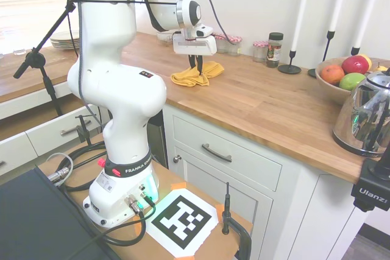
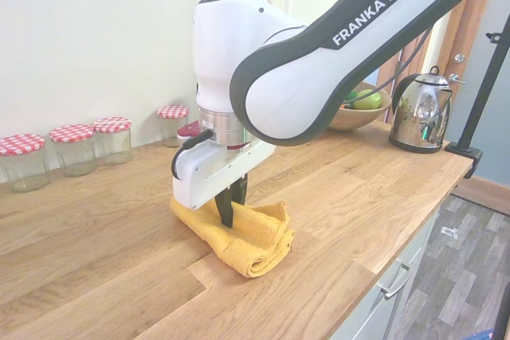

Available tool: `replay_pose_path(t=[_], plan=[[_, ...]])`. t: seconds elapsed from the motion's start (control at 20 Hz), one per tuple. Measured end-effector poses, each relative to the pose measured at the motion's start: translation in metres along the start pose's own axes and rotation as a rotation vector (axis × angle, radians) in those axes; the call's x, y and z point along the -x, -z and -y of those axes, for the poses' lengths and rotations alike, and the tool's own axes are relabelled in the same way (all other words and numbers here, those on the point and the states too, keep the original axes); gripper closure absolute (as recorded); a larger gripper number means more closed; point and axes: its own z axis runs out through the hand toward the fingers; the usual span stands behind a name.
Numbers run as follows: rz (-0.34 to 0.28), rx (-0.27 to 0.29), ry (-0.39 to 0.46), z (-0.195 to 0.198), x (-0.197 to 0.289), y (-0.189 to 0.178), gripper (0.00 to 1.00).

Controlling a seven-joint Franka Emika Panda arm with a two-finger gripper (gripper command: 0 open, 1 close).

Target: Wipe the counter

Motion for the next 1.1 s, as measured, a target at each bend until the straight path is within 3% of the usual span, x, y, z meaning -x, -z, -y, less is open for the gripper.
replay_pose_path(t=[0.4,1.1], plan=[[-0.023,0.013,0.024,0.010,0.021,0.003,1.00],[0.023,0.006,-0.097,-0.061,-0.084,-0.015,1.00]])
